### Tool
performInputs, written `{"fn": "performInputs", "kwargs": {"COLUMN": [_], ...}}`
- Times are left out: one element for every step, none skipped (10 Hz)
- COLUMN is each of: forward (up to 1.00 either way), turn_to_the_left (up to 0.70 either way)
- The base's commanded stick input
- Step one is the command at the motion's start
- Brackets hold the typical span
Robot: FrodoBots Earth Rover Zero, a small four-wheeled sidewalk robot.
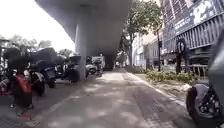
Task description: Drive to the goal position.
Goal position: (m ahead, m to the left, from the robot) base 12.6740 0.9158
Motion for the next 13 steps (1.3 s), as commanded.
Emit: {"fn": "performInputs", "kwargs": {"forward": [0.70, 0.70, 0.70, 0.70, 0.70, 0.70, 0.70, 0.70, 0.70, 0.70, 0.70, 0.70, 0.70], "turn_to_the_left": [0.00, 0.00, 0.00, 0.00, 0.00, 0.00, 0.00, 0.00, 0.00, 0.00, 0.00, 0.00, 0.00]}}
